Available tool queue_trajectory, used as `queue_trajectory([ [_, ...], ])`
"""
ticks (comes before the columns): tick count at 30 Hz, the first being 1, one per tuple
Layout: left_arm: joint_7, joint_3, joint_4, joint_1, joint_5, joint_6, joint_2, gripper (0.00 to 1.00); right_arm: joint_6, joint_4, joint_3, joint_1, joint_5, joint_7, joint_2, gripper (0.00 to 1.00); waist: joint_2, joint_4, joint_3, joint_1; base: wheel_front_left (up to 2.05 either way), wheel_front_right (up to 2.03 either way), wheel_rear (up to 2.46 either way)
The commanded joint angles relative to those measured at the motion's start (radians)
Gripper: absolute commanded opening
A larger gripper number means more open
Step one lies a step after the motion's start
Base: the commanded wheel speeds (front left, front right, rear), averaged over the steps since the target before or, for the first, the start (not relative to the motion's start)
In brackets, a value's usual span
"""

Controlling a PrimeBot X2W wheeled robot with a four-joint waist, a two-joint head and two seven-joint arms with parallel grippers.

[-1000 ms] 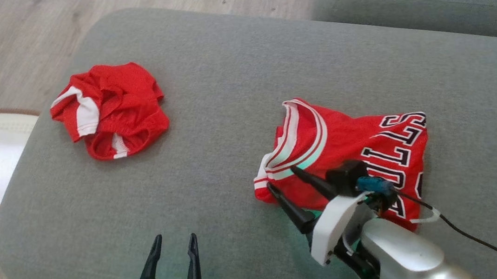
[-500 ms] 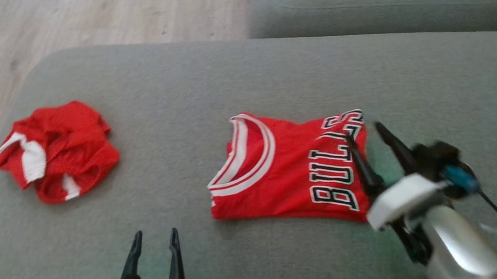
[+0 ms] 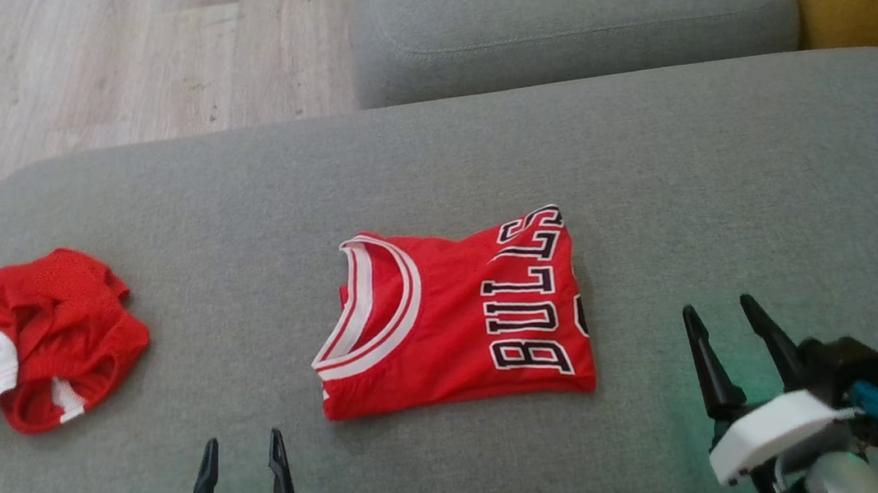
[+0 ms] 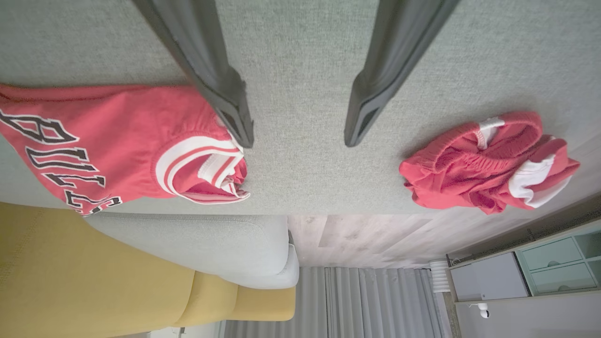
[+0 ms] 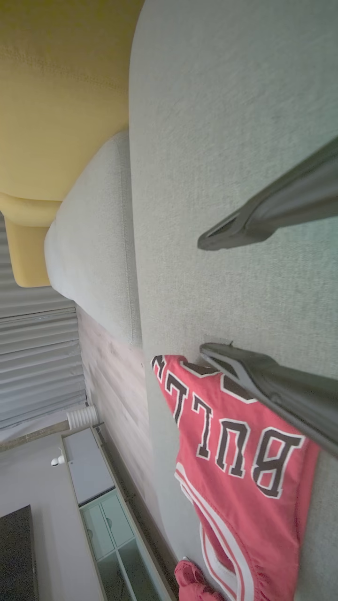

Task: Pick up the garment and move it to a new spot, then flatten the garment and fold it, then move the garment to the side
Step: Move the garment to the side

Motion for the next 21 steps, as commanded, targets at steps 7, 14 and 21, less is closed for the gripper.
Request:
queue_trajectory([
  [7,-0.01,0.03,-0.047,-0.006,0.003,0.008,-0.001,1.0,-0.001,-0.039,0.023,-0.005,0.01,-0.014,0.002,1.0,0.0,-0.018,-0.007,0.0001,0.0,0.0,0.0],
  [14,-0.01,0.004,-0.047,-0.021,0.0,0.001,-0.001,1.0,-0.001,-0.009,0.088,-0.041,0.03,-0.014,0.002,1.0,0.0,0.009,0.012,0.0001,0.0,0.0,0.0],
  [21,-0.01,-0.051,-0.037,-0.042,-0.008,-0.008,-0.001,1.0,-0.001,0.045,0.157,-0.192,0.042,-0.014,0.002,1.0,0.0,0.081,0.066,0.0001,0.0,0.0,0.0],
])
